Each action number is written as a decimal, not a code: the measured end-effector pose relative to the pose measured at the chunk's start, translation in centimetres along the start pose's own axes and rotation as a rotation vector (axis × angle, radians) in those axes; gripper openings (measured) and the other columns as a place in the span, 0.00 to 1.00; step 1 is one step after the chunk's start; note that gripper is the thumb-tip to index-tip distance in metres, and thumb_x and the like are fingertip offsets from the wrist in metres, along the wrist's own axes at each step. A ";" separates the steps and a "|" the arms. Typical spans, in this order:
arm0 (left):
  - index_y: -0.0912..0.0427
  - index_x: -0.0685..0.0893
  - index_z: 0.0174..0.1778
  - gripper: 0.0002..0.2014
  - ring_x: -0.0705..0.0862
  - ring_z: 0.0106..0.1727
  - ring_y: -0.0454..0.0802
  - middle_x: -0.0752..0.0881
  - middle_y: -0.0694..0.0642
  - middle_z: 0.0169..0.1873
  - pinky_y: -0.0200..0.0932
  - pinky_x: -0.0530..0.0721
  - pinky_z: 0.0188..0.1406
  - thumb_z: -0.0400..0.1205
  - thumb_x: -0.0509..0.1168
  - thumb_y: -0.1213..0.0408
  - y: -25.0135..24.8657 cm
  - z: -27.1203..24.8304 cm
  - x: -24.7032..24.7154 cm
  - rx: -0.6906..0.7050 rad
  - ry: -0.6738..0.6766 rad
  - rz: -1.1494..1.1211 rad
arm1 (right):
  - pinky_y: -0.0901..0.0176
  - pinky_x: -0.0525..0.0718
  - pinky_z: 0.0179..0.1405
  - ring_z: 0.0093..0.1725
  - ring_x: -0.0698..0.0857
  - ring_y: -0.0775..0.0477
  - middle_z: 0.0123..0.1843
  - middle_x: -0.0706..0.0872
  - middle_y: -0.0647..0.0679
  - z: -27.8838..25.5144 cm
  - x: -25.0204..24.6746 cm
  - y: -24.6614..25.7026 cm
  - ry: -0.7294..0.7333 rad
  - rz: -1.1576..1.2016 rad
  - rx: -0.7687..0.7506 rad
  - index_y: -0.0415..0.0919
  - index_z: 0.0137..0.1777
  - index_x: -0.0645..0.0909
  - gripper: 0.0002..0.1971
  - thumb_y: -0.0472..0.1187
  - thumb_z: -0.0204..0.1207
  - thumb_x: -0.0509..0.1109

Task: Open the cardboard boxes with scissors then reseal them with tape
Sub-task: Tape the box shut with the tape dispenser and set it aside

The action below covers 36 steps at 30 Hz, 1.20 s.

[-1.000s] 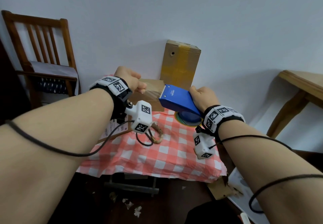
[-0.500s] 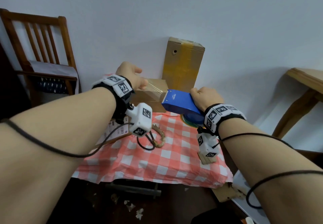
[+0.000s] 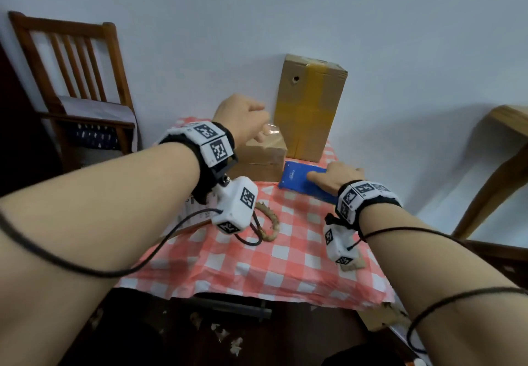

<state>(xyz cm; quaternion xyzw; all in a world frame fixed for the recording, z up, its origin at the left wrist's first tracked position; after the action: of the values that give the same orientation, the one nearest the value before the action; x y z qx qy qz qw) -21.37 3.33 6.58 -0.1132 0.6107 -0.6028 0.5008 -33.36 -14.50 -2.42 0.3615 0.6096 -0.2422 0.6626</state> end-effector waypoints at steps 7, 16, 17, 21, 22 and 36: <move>0.59 0.80 0.49 0.09 0.81 0.23 0.46 0.89 0.58 0.34 0.38 0.70 0.21 0.82 0.54 0.71 -0.2 -1.2 -0.5 -0.089 0.066 -0.152 | 0.57 0.77 0.48 0.55 0.82 0.40 0.60 0.84 0.40 -0.4 3.8 0.8 0.248 -0.132 -0.098 0.37 0.65 0.79 0.17 0.41 0.79 0.65; 0.74 0.76 0.65 0.17 0.82 0.28 0.52 0.87 0.55 0.25 0.36 0.69 0.15 0.83 0.51 0.75 -0.2 -2.5 -1.8 -0.171 0.034 -0.293 | 0.54 0.73 0.52 0.49 0.85 0.48 0.47 0.89 0.45 -3.4 -3.2 6.8 0.403 1.317 -0.190 0.40 0.47 0.85 0.18 0.54 0.78 0.61; 0.73 0.76 0.66 0.18 0.82 0.28 0.53 0.86 0.54 0.22 0.35 0.69 0.14 0.82 0.51 0.75 -0.1 -2.7 -2.1 -0.174 0.023 -0.309 | 0.54 0.75 0.52 0.47 0.86 0.48 0.45 0.90 0.45 -4.1 -3.4 7.5 0.442 1.325 -0.217 0.41 0.47 0.85 0.15 0.52 0.76 0.64; 0.68 0.70 0.75 0.25 0.82 0.18 0.44 0.89 0.65 0.40 0.33 0.69 0.10 0.81 0.47 0.78 0.3 -3.3 -3.7 -0.177 -0.001 -0.348 | 0.53 0.81 0.52 0.41 0.89 0.47 0.41 0.91 0.41 -5.8 -3.7 8.3 0.371 1.249 -0.256 0.36 0.46 0.86 0.09 0.40 0.69 0.77; 0.66 0.68 0.77 0.25 0.82 0.17 0.43 0.87 0.70 0.50 0.33 0.70 0.09 0.82 0.46 0.79 0.7 -3.5 -4.0 -0.185 0.009 -0.375 | 0.55 0.84 0.48 0.38 0.89 0.47 0.39 0.91 0.42 -6.0 -3.7 8.3 0.336 1.284 -0.241 0.35 0.45 0.86 0.08 0.37 0.69 0.77; 0.51 0.65 0.81 0.24 0.82 0.51 0.59 0.73 0.54 0.41 0.45 0.81 0.33 0.88 0.46 0.69 6.0 -5.6 -11.5 -0.345 -0.155 -0.426 | 0.62 0.84 0.25 0.26 0.83 0.48 0.27 0.84 0.42 -6.8 -6.0 10.7 0.269 1.069 -0.203 0.35 0.38 0.80 0.06 0.27 0.72 0.74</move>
<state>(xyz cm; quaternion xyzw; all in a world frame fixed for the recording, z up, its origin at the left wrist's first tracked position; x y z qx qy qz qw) -17.30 16.85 5.66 -0.3682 0.6266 -0.5714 0.3812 -30.32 -3.32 5.43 0.5823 0.4410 0.2355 0.6411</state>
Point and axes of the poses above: each hand's wrist, its own z-axis towards the middle knuckle, its own x-axis out of the palm, y = z × x, the point moved 3 cm from there along z, towards the middle knuckle
